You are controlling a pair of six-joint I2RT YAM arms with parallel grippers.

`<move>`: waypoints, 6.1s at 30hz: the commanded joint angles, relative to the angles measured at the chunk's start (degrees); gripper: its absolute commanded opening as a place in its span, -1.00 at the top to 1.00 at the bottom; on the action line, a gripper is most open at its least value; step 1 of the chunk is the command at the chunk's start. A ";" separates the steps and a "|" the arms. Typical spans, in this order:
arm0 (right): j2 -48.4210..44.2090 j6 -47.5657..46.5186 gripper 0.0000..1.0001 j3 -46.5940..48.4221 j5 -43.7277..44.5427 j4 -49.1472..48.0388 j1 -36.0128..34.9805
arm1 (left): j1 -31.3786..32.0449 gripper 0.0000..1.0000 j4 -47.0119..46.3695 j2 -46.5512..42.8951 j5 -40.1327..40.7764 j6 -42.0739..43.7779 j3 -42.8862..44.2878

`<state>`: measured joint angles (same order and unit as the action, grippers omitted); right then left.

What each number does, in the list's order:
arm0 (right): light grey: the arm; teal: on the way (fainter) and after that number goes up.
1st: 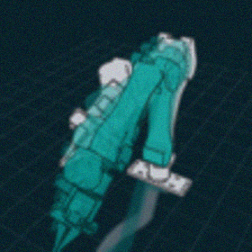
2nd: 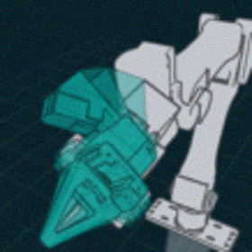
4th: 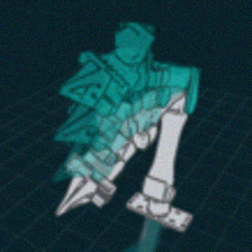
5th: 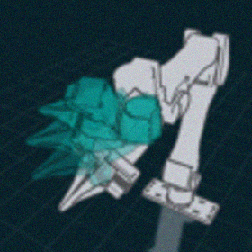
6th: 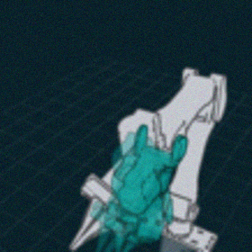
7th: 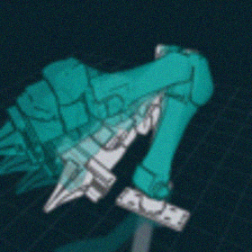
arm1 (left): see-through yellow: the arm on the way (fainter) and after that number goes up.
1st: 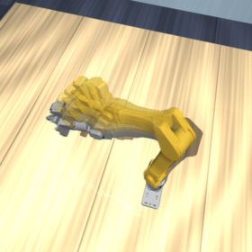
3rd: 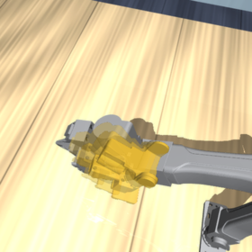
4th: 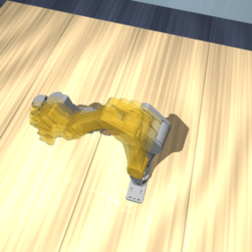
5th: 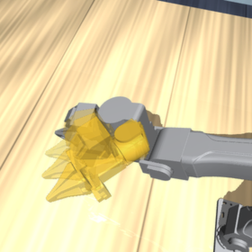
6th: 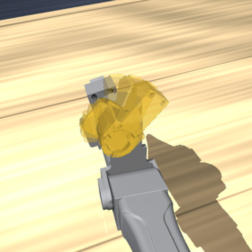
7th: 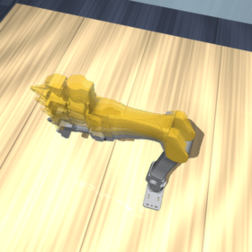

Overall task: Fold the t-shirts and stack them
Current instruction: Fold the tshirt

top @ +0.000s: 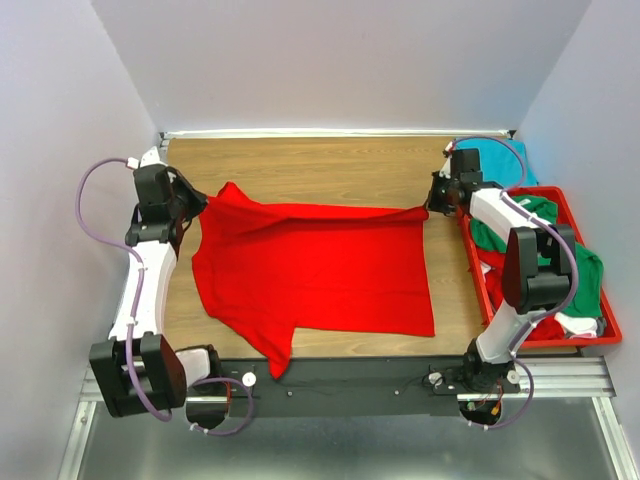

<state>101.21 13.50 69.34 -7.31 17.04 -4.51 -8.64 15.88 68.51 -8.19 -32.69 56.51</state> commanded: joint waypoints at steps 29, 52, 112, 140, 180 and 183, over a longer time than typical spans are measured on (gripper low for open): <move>-6.54 3.64 0.02 -6.94 -6.13 0.54 -0.93 | -0.93 1.00 0.20 -9.71 -3.15 -0.89 -10.54; 7.85 -4.62 -0.04 7.12 -5.26 -8.59 -41.80 | -0.67 1.00 -3.13 -6.37 -6.49 -0.53 -14.76; -9.54 3.12 -0.02 -12.83 1.34 -8.07 -21.67 | 1.44 1.00 3.11 -18.41 -7.56 -6.78 -19.94; 15.05 -7.69 0.11 13.79 -5.78 -11.67 -44.61 | 1.35 1.00 -9.03 20.15 6.16 6.49 -3.53; 38.89 -13.67 0.21 37.45 -3.50 -12.73 -55.52 | 2.84 1.00 -9.64 24.57 5.55 7.20 -2.28; 38.80 -13.85 0.28 36.83 -2.45 -12.73 -55.43 | 2.84 1.00 -9.64 24.39 5.46 7.20 -2.37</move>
<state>138.23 -0.05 106.32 -11.25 4.73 -59.42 -6.09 6.94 93.32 -3.57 -26.13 53.78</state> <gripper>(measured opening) 0.381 0.004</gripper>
